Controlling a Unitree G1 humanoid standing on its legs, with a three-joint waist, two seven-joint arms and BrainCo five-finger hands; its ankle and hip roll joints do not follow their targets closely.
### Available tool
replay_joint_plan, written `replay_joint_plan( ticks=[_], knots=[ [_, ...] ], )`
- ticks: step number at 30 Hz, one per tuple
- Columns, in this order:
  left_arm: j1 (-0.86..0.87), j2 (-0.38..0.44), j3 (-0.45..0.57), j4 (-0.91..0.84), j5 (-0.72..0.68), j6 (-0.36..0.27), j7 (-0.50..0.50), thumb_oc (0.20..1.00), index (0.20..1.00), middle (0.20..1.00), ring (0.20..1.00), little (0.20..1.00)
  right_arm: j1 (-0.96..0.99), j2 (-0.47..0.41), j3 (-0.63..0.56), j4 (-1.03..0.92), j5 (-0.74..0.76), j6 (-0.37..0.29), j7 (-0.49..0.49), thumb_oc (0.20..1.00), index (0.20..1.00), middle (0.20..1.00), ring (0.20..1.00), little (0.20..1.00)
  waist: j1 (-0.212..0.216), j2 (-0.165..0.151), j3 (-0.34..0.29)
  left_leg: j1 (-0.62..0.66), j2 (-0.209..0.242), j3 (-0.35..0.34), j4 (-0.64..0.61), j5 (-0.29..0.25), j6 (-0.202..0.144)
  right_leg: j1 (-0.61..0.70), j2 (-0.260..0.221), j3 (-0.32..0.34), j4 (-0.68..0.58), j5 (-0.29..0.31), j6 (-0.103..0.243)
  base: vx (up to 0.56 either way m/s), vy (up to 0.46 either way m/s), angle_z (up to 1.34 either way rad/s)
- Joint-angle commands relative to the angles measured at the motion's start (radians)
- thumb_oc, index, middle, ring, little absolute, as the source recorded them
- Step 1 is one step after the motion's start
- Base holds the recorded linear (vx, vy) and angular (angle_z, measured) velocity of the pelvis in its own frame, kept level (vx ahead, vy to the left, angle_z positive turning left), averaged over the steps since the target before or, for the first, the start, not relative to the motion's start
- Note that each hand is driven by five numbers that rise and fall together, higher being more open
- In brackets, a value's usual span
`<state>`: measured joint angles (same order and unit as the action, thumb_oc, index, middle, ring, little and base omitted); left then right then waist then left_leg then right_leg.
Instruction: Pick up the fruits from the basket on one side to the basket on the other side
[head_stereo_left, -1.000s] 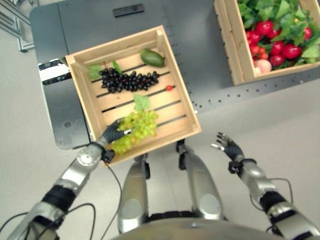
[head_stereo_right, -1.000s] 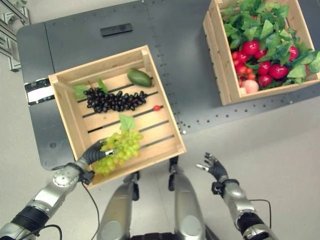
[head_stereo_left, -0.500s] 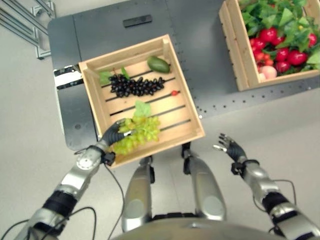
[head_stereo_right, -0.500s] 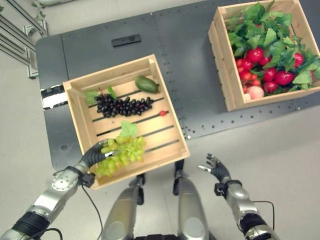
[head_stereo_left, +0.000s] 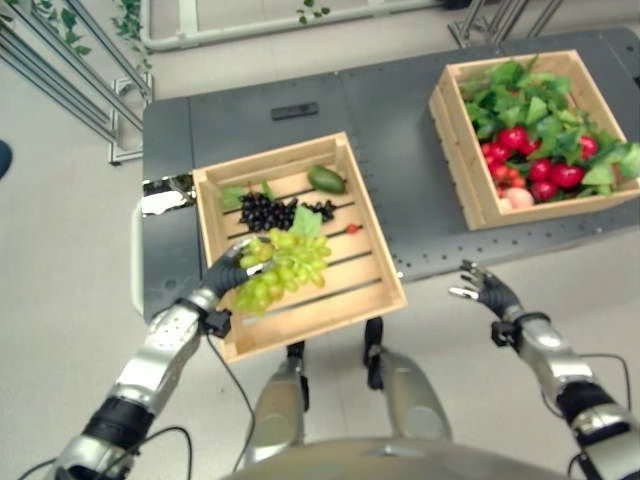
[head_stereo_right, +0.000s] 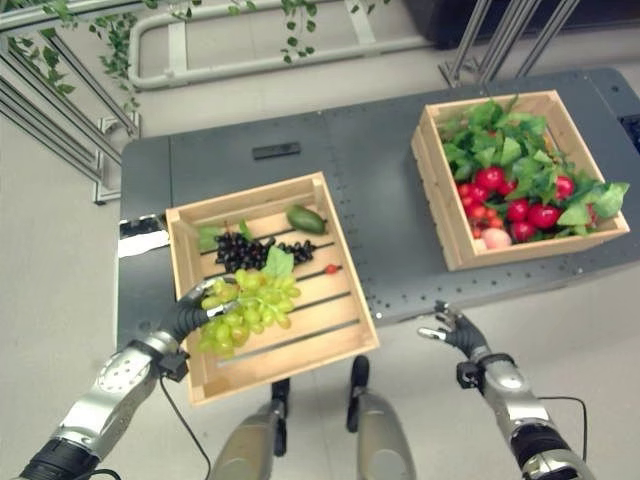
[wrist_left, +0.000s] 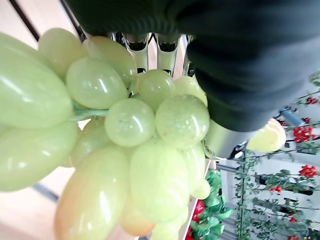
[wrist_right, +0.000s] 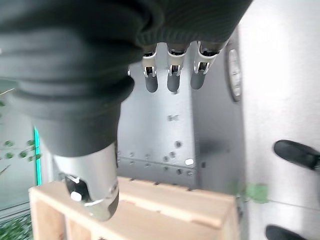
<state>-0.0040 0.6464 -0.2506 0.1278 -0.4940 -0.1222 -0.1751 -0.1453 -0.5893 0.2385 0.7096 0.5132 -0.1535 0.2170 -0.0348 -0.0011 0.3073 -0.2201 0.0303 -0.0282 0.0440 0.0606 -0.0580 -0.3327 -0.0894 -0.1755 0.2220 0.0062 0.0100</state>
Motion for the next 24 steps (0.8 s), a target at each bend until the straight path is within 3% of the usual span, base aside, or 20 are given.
replay_joint_plan(
  ticks=[1,15,24],
  knots=[
    [0.029,0.021,0.06,-0.096,-0.038,-0.077,-0.024,0.2,0.2,0.2,0.2,0.2,0.008,-0.009,-0.012,-0.042,0.007,-0.036,0.021,1.0,1.0,1.0,1.0,1.0,0.008,-0.041,-0.038,-0.015,-0.068,0.019,0.037,-0.074,0.063,0.037,0.015,-0.015,-0.04,-0.005,0.058,0.0,0.0,0.0],
    [0.059,0.012,0.112,-0.145,-0.053,-0.081,-0.049,0.2,0.2,0.2,0.2,0.2,0.031,-0.068,-0.001,-0.179,0.014,-0.028,0.086,1.0,1.0,1.0,1.0,1.0,0.008,-0.052,-0.089,-0.009,-0.067,0.023,0.023,-0.073,0.066,0.045,0.024,-0.002,-0.066,0.0,0.06,0.0,0.0,0.0],
    [0.034,0.054,0.075,-0.228,-0.12,-0.085,-0.097,0.2,0.2,0.2,0.2,0.2,-0.05,-0.144,0.106,-0.301,0.018,-0.009,0.159,1.0,1.0,1.0,1.0,1.0,0.016,-0.054,-0.132,0.036,-0.069,0.022,0.012,-0.081,0.062,0.09,0.024,-0.004,-0.077,-0.005,0.06,0.02,-0.005,-0.01]
  ],
)
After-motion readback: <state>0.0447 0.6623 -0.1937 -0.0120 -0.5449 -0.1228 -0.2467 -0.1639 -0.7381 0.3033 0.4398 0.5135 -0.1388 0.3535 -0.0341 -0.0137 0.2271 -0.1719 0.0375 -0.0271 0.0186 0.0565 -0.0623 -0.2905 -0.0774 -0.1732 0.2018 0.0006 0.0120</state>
